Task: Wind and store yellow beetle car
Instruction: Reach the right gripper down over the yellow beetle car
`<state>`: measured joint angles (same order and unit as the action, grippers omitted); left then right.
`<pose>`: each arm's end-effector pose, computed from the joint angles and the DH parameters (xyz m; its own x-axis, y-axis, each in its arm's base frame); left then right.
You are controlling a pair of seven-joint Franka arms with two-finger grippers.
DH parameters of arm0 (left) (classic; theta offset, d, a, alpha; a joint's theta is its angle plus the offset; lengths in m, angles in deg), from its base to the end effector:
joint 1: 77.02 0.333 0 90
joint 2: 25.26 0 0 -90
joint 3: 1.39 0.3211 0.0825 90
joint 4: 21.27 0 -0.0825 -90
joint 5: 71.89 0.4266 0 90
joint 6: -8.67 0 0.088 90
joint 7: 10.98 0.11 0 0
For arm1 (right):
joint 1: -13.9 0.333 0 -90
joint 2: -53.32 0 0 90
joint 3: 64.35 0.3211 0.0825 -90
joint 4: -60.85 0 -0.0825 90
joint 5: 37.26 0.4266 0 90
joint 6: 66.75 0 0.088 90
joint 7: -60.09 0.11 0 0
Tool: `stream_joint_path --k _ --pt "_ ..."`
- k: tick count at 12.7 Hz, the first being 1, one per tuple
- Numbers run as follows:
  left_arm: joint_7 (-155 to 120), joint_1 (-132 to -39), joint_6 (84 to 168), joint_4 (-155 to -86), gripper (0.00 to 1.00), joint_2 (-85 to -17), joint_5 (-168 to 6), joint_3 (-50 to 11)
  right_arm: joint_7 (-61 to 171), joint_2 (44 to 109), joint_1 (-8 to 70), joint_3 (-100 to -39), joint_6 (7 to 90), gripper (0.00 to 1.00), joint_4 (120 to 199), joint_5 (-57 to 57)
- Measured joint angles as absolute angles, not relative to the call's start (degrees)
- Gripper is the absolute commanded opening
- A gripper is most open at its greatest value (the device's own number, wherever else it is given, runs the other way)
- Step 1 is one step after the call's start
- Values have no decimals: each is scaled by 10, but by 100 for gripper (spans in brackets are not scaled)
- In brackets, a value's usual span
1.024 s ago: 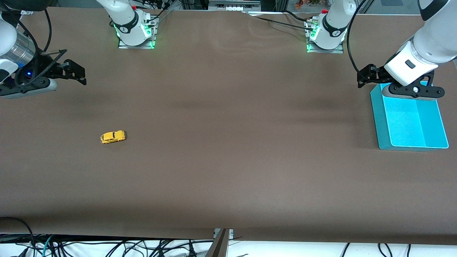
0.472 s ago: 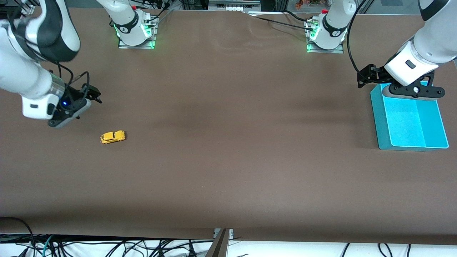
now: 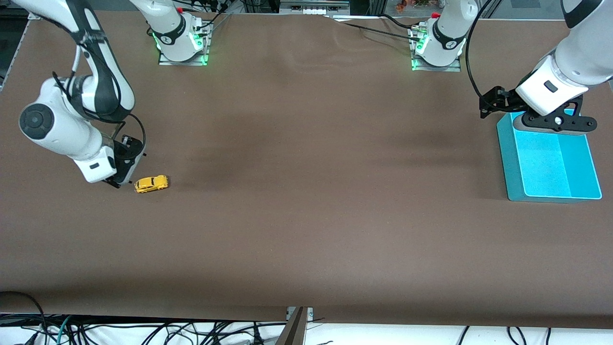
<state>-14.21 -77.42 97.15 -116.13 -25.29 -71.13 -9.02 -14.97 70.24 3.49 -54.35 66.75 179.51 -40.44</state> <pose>0.5843 -0.0809 0.5808 0.9904 -0.0825 -0.1107 -0.0851 -0.9962 -0.0194 0.6142 -0.0063 0.2588 0.2335 0.9723 0.0032 0.9718 -0.2333 -0.0328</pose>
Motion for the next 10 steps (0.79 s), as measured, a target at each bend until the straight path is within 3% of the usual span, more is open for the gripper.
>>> stream_joint_path --k 7,8,10 --pt "-142 -774 972 -1161 100 -253 -711 -90 -277 784 18 -544 769 95 1798 -405" --pt "-142 -774 972 -1161 100 -253 -711 -90 -280 787 16 -544 771 87 1798 -405" --pt "-142 -774 972 -1161 100 -253 -711 -90 -287 791 14 -544 780 60 1798 -405"
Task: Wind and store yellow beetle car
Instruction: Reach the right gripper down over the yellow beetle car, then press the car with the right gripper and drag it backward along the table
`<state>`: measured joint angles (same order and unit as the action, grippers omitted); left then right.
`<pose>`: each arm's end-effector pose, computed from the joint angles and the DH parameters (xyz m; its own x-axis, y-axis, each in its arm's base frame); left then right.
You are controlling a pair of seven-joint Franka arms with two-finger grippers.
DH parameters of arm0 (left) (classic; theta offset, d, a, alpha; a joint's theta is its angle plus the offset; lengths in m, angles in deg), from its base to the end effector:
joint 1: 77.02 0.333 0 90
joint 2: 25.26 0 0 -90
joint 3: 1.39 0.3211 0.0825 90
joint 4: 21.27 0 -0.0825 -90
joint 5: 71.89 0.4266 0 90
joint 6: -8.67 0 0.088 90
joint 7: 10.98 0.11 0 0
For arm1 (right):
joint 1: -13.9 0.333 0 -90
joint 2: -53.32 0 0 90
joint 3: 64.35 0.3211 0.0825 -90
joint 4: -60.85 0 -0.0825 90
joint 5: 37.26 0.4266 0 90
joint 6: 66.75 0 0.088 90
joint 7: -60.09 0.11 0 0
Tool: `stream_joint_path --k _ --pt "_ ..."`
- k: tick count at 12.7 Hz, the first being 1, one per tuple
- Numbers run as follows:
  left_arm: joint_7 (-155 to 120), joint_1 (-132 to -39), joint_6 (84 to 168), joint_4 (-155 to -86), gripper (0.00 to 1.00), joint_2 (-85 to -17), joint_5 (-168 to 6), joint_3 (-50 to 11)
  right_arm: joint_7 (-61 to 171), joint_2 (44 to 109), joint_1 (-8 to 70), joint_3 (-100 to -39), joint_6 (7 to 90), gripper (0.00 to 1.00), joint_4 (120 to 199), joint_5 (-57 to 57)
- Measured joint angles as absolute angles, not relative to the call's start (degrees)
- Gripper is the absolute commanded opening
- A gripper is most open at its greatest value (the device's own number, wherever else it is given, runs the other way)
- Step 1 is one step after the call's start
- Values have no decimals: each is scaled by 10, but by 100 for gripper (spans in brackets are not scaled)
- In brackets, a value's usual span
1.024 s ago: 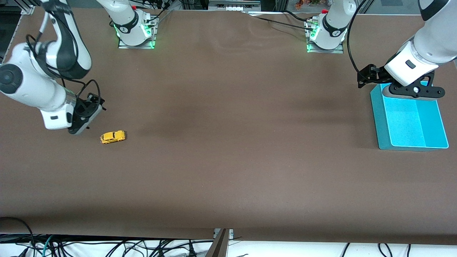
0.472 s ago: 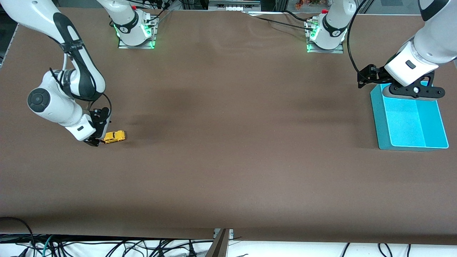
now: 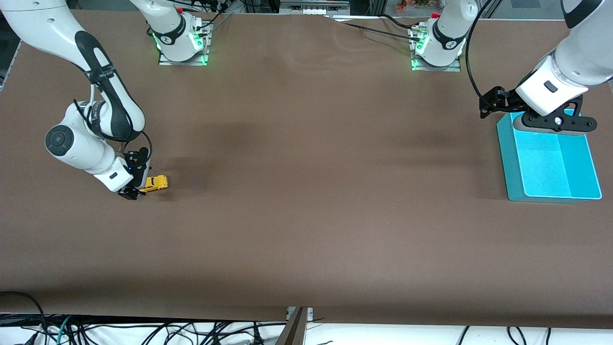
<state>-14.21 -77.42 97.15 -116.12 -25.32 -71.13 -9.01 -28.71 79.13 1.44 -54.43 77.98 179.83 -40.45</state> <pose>0.5845 -0.0808 0.5805 0.9904 -0.0823 -0.1111 -0.0850 -0.9962 -0.0194 0.6158 -0.0257 0.1792 0.0369 0.9984 0.0428 0.9993 -0.0372 0.0066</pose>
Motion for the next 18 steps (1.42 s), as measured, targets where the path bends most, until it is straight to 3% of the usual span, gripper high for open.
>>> stream_joint_path --k 4,6,18 --pt "-142 -774 972 -1161 100 -253 -711 -90 -291 794 14 -544 785 24 1798 -405" --pt "-142 -774 972 -1161 100 -253 -711 -90 -295 793 14 -544 785 15 1798 -404" --pt "-142 -774 972 -1161 100 -253 -711 -90 -331 794 -10 -545 788 15 1798 -404"
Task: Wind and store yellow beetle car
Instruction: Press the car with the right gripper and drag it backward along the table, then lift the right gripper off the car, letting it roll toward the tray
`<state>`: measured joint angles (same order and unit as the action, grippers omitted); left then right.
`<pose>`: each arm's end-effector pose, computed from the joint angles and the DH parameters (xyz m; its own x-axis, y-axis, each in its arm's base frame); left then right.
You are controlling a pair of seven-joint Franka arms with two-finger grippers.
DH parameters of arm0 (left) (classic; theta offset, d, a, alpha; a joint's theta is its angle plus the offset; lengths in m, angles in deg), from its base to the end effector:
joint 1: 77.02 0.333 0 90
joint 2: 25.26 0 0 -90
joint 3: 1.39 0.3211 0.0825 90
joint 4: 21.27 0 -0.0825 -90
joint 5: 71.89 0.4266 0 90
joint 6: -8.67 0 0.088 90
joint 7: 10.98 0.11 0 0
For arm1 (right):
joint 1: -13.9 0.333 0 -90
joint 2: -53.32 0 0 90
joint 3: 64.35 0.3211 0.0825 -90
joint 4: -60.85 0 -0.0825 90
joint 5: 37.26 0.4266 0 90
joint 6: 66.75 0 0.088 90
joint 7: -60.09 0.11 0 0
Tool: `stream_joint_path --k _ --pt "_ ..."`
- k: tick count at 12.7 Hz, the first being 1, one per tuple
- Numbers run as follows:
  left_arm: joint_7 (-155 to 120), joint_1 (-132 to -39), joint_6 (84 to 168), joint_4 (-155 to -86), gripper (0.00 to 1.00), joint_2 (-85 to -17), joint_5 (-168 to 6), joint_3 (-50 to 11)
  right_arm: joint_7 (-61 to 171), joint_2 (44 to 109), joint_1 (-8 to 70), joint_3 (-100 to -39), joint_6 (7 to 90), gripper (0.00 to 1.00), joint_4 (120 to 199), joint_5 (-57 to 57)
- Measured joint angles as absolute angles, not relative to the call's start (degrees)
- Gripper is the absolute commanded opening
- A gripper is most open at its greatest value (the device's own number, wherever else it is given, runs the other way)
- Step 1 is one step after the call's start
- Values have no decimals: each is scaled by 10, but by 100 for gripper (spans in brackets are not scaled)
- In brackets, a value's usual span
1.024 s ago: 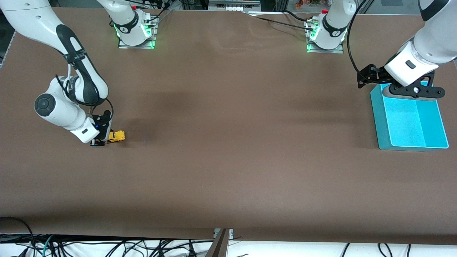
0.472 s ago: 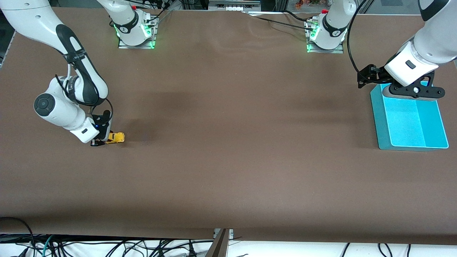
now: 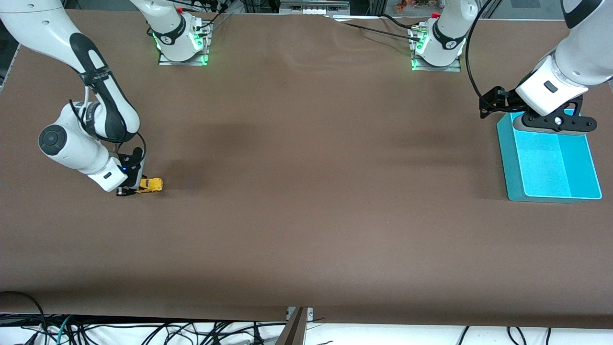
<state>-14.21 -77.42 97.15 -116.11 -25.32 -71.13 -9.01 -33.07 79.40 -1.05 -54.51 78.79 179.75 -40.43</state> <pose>0.5845 -0.0808 0.5806 0.9904 -0.0823 -0.1109 -0.0850 -0.9962 -0.0194 0.6154 -0.0534 0.1780 0.0060 0.9991 0.0420 0.9998 -0.0069 0.0206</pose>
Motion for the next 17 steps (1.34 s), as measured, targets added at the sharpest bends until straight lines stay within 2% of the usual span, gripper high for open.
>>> stream_joint_path --k 8,11,13,14,16,17 --pt "-142 -774 972 -1161 100 -253 -711 -90 -443 810 -107 -549 791 15 1774 -400" --pt "-142 -774 972 -1161 100 -253 -711 -90 -451 814 -120 -549 790 18 1767 -400" --pt "-142 -774 972 -1161 100 -253 -711 -90 -451 814 -120 -548 789 33 1766 -400" --pt "-142 -774 972 -1161 100 -253 -711 -90 -451 815 -120 -548 788 47 1765 -398" --pt "-142 -774 972 -1161 100 -253 -711 -90 -451 818 -119 -547 765 100 1759 -390" --pt "-142 -774 972 -1161 100 -253 -711 -90 -451 820 -116 -545 748 100 1753 -381"
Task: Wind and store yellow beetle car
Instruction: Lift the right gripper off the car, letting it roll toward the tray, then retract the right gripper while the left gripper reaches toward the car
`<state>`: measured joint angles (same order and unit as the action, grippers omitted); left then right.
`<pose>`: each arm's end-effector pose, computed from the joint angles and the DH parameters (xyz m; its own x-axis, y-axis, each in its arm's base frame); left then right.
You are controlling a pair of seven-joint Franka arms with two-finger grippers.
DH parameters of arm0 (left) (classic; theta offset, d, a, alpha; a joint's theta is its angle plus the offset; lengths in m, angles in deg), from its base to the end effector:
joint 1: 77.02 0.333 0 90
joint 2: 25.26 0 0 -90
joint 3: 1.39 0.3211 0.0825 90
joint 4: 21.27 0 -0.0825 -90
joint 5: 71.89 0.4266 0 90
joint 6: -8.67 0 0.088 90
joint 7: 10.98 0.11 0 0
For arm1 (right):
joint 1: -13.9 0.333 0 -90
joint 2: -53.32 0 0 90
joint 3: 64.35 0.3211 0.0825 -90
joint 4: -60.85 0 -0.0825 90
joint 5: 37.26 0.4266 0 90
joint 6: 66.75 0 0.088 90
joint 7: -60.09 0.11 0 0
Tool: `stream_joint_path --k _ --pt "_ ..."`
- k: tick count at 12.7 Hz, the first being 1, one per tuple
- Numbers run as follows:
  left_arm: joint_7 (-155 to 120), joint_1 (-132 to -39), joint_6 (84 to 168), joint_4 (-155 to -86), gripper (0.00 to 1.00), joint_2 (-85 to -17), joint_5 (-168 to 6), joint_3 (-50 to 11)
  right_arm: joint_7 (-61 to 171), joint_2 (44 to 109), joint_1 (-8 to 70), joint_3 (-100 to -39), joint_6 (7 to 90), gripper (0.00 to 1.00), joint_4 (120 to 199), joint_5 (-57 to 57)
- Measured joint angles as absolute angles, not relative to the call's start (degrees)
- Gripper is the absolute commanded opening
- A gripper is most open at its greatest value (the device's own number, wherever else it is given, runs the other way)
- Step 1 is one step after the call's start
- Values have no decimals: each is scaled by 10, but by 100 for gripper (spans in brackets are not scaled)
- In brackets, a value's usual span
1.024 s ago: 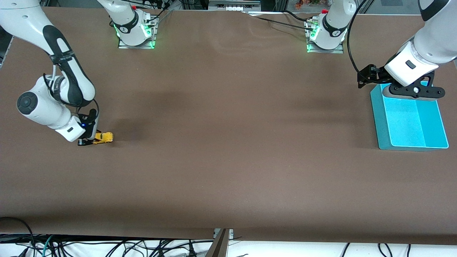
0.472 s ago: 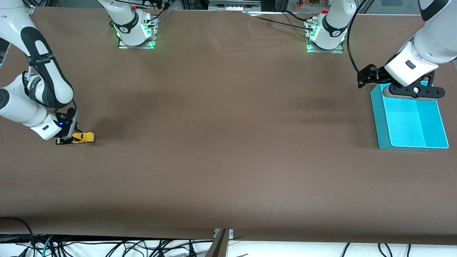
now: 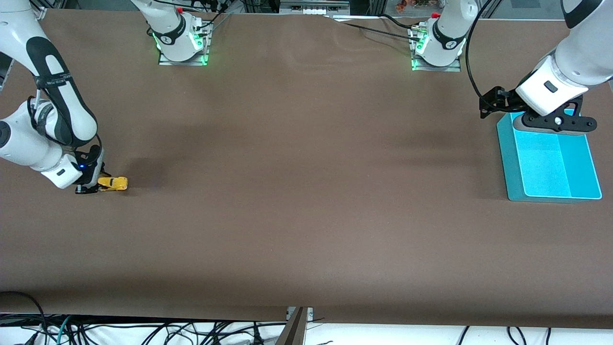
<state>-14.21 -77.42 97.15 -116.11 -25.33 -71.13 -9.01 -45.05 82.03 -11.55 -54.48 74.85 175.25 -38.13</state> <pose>0.5846 -0.0808 0.5805 0.9904 -0.0823 -0.1111 -0.0850 -0.9962 -0.0193 0.6115 -0.1707 0.1756 0.0156 0.9970 0.0756 0.9999 -0.0157 0.0007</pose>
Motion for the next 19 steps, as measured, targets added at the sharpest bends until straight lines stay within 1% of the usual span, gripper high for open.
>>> stream_joint_path --k 5,7,11,19 --pt "-142 -774 972 -1161 100 -253 -711 -90 -394 805 -54 -538 619 100 1659 -358" --pt "-142 -774 972 -1161 100 -253 -711 -90 -385 788 -35 -537 590 100 1639 -358" --pt "-142 -774 972 -1161 100 -253 -711 -90 -380 759 -6 -536 573 100 1636 -358" --pt "-142 -775 972 -1161 100 -253 -711 -91 -377 757 -6 -538 570 100 1635 -358"
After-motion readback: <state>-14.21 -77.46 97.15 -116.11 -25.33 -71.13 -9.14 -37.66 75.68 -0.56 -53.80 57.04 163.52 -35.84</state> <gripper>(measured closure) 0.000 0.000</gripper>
